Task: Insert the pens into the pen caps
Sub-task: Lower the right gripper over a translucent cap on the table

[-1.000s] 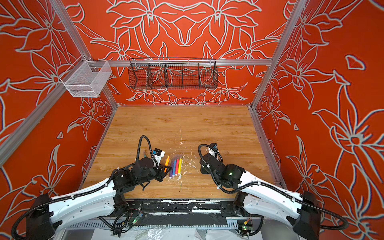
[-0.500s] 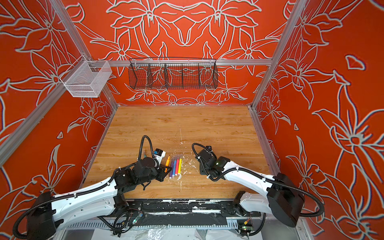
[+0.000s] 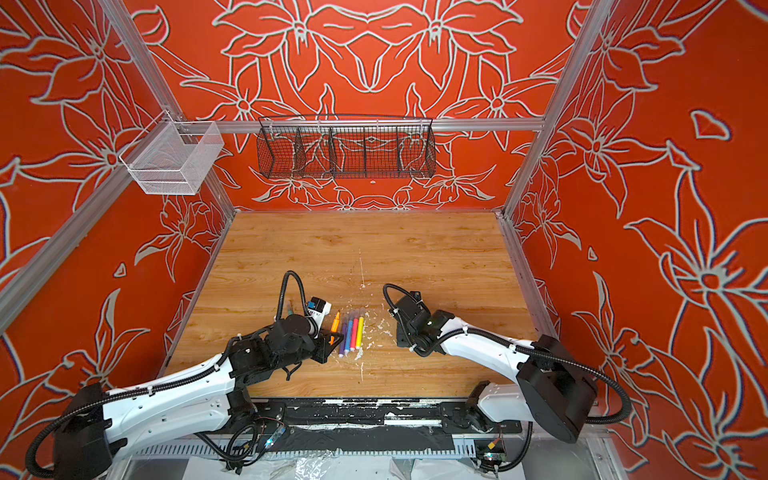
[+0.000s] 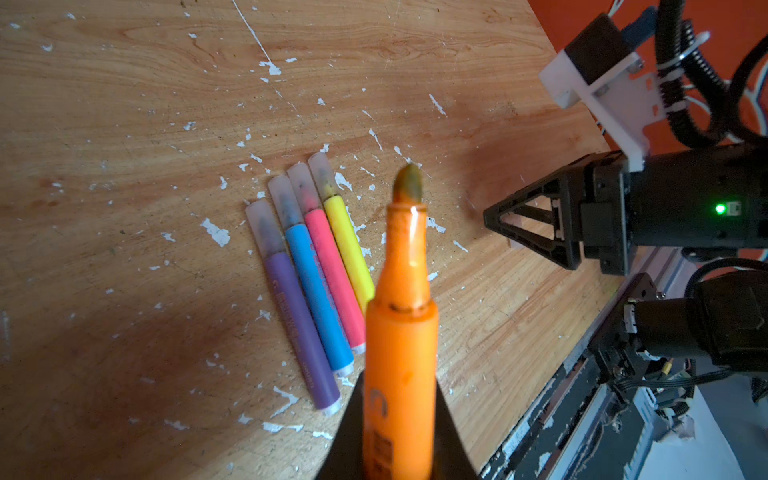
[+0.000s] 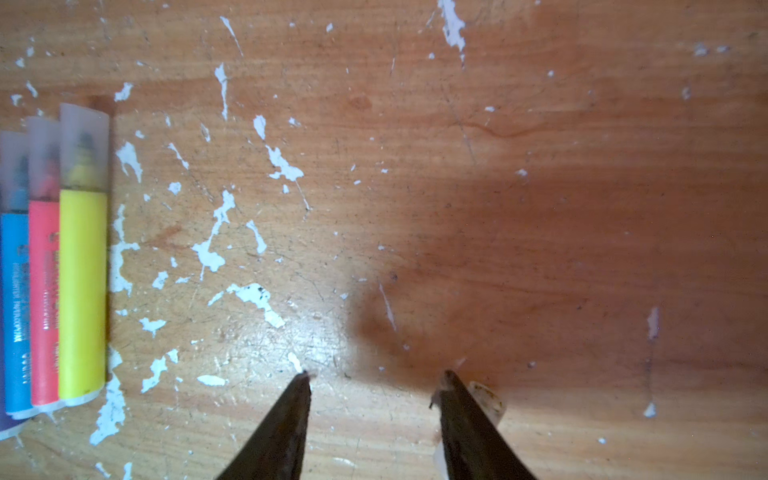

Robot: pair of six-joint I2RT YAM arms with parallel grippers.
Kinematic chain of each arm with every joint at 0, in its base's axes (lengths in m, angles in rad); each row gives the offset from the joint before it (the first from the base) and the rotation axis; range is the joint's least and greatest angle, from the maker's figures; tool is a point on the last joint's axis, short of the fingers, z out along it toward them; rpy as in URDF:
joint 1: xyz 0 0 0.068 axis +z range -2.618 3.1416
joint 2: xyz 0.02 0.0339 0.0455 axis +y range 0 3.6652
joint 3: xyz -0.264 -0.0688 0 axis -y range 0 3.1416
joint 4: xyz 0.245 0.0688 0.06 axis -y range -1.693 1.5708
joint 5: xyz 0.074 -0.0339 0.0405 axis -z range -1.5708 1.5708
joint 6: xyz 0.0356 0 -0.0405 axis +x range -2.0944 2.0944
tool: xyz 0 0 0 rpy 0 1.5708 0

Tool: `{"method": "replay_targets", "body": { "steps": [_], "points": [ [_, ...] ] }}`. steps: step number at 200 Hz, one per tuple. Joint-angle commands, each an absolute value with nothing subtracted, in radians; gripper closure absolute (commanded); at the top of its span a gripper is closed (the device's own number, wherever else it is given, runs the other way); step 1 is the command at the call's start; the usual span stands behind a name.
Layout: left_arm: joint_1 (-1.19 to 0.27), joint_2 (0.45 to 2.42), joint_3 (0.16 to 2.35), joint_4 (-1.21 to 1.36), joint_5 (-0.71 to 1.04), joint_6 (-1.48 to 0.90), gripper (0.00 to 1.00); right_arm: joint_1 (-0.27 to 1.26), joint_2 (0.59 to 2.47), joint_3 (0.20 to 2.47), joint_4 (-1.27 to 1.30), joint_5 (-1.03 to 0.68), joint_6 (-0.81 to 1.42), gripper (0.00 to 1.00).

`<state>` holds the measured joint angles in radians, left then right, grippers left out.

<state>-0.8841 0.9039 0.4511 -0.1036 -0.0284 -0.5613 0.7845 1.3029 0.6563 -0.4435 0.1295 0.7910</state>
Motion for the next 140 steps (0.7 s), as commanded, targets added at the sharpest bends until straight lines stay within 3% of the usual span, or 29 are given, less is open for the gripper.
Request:
{"method": "replay_targets", "body": {
  "steps": [1, 58, 140],
  "points": [
    [-0.888, 0.9, 0.464, -0.103, -0.037, -0.561, 1.0, 0.778, 1.328, 0.635, -0.415, 0.108, 0.798, 0.5],
    [-0.888, 0.904, 0.468, -0.106, -0.04, -0.56, 1.0, 0.777, 1.337, 0.643, -0.433, 0.111, 0.8, 0.55],
    [-0.889, 0.92, 0.469, -0.089, -0.032, -0.56, 1.0, 0.778, 1.119, 0.571, -0.589, 0.192, 0.833, 0.55]
  ]
}}
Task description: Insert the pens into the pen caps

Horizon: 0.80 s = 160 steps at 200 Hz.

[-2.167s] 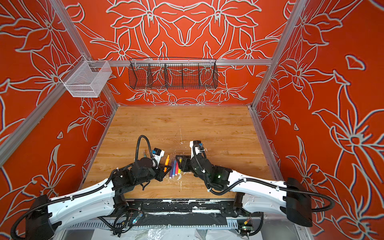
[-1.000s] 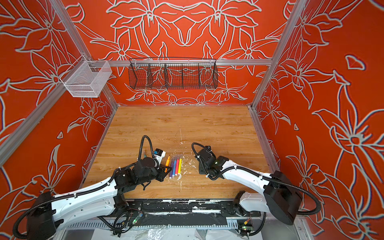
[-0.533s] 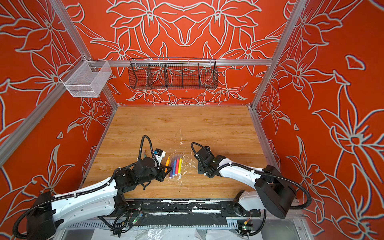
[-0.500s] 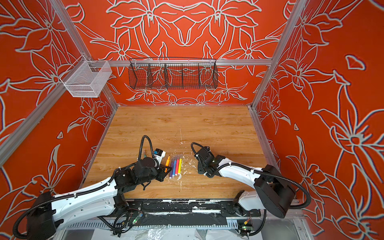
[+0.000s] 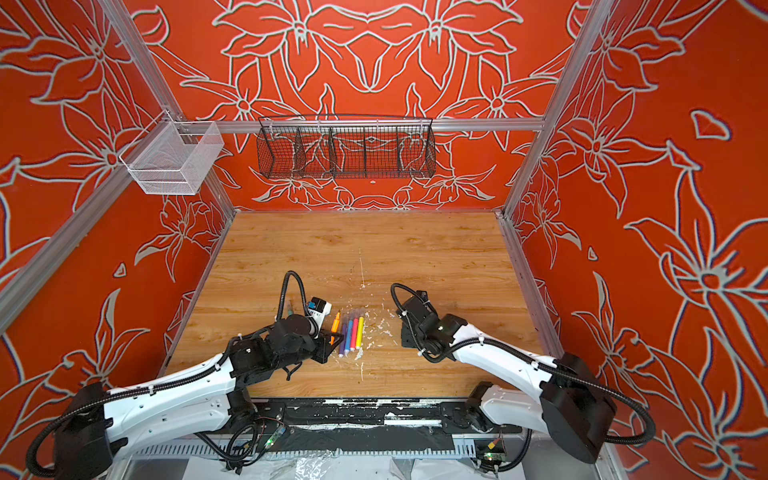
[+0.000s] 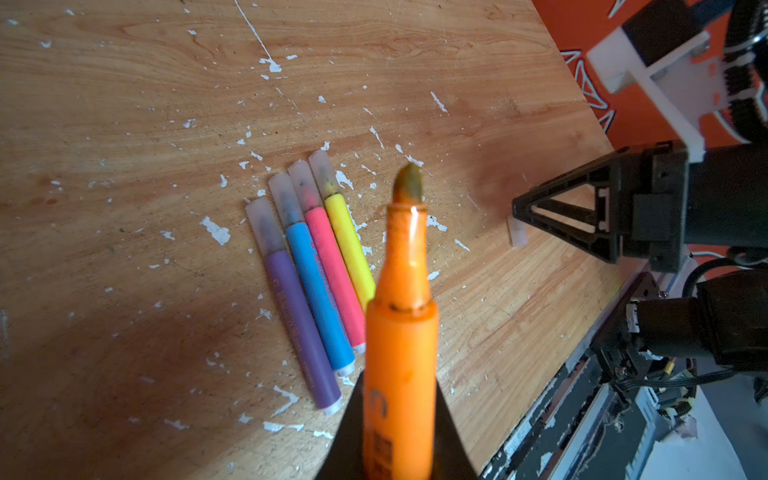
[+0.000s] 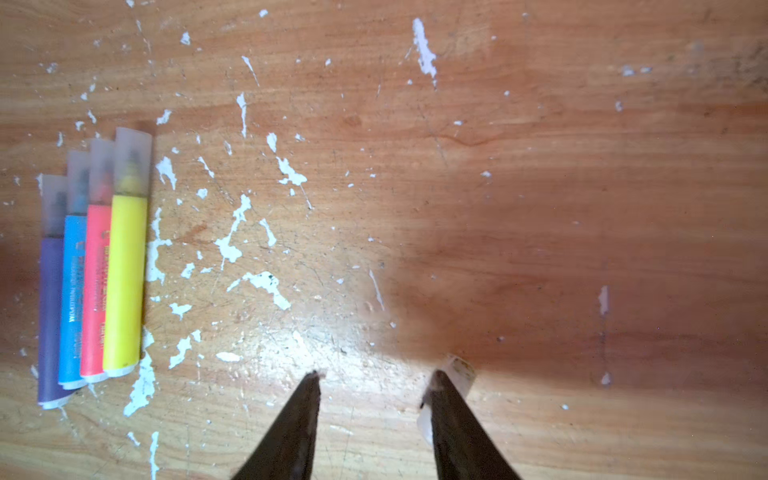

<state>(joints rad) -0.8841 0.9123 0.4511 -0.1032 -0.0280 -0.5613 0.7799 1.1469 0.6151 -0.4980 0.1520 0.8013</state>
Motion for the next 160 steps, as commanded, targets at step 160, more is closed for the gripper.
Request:
{"method": "replay_targets", "body": {
  "steps": [160],
  "points": [
    [-0.888, 0.877, 0.477, -0.129, -0.045, -0.555, 1.0, 0.779, 1.347, 0.64, -0.461, 0.12, 0.764, 0.53]
  ]
}}
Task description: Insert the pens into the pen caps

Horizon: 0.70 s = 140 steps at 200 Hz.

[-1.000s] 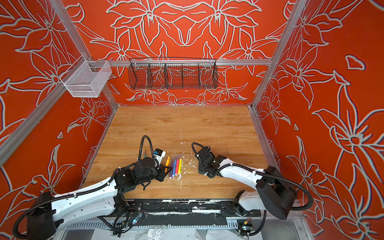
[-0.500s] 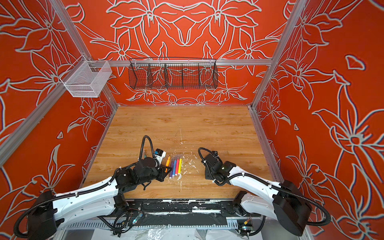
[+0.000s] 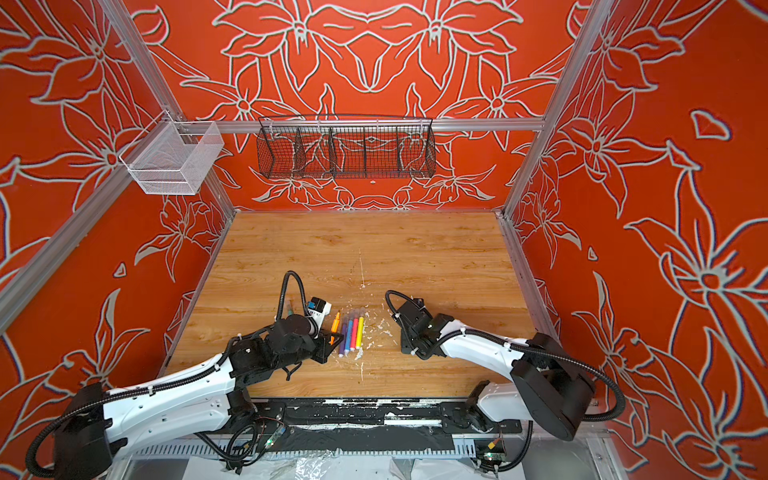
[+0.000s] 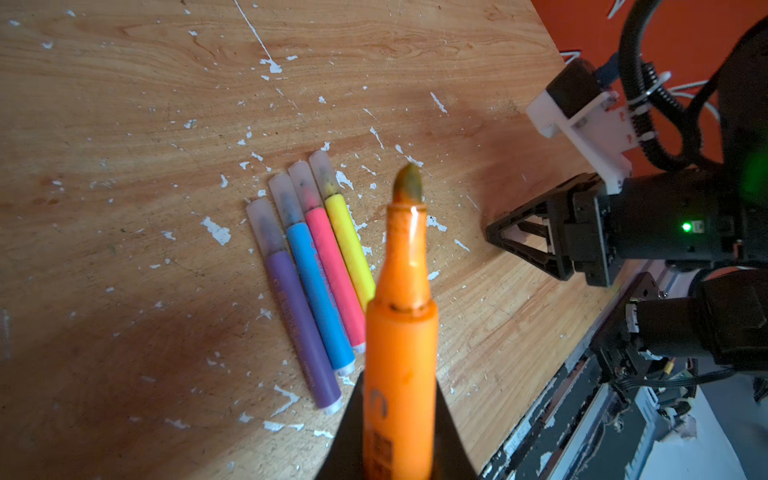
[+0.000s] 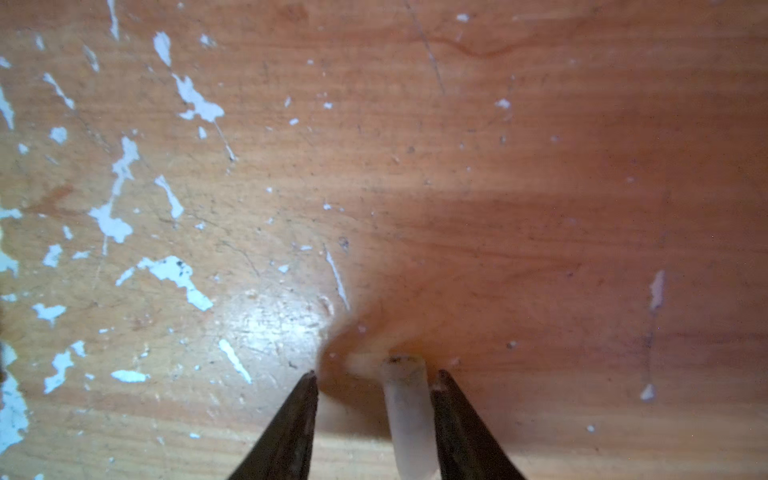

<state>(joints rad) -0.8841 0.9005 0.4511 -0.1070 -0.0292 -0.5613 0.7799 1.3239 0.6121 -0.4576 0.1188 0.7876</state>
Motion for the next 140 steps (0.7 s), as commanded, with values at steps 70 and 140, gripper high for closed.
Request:
{"method": "replay_targets", "body": {
  "steps": [70, 140],
  "points": [
    [-0.888, 0.879, 0.481, -0.122, -0.041, -0.557, 1.0, 0.84, 1.358, 0.649, -0.447, 0.056, 0.718, 0.53],
    [-0.888, 0.881, 0.486, -0.128, -0.029, -0.563, 1.0, 0.877, 1.502, 0.729, -0.438, 0.074, 0.681, 0.53]
  ]
}}
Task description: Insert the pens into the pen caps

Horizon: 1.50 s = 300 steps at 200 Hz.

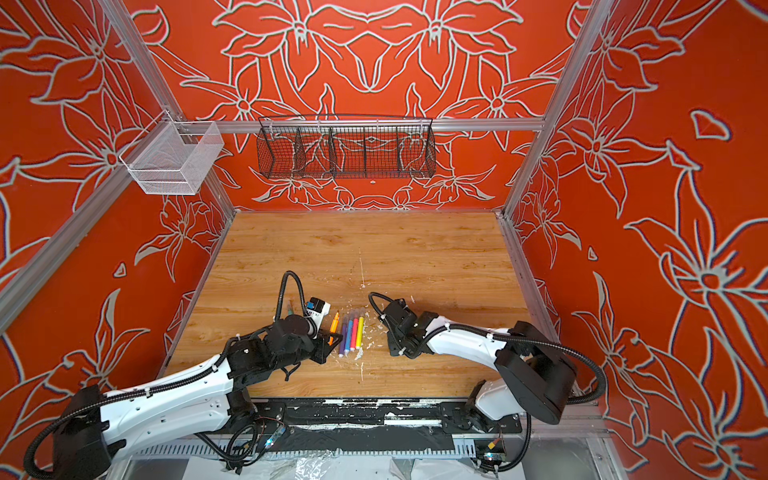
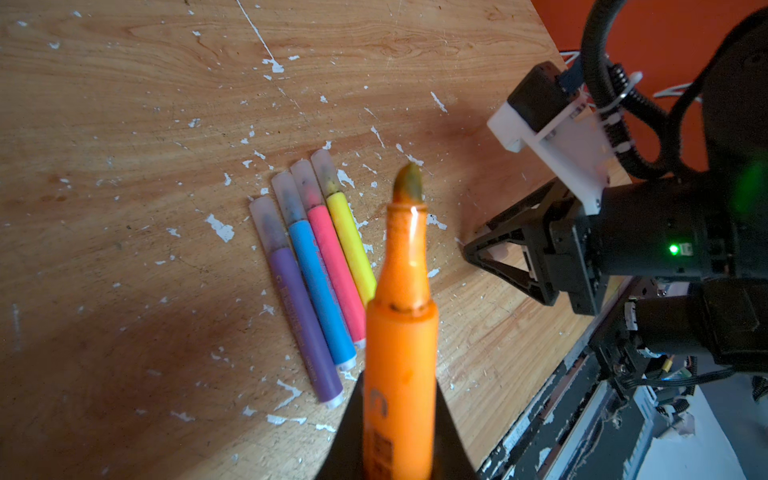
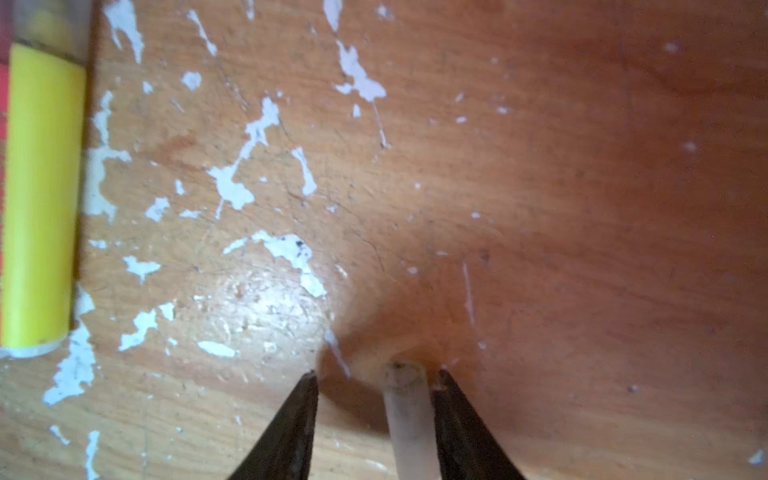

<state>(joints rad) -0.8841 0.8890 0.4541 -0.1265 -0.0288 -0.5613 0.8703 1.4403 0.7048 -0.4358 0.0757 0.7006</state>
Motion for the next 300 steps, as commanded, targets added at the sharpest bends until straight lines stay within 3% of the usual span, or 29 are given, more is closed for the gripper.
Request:
{"method": "replay_targets", "body": {
  "steps": [1, 163, 256, 300],
  "points": [
    [-0.889, 0.88, 0.486, -0.129, -0.029, -0.563, 1.0, 0.877, 1.505, 0.731, -0.436, 0.072, 0.68, 0.53],
    [-0.888, 0.853, 0.482, -0.14, -0.05, -0.555, 1.0, 0.995, 1.453, 0.681, -0.513, 0.058, 0.776, 0.55],
    [-0.893, 0.88, 0.473, -0.088, 0.035, -0.514, 1.0, 0.996, 1.212, 0.744, -0.651, 0.195, 0.795, 0.52],
    [-0.916, 0.873, 0.463, -0.066, 0.046, -0.505, 1.0, 0.979, 1.256, 0.71, -0.632, 0.183, 0.815, 0.53]
  ]
}}
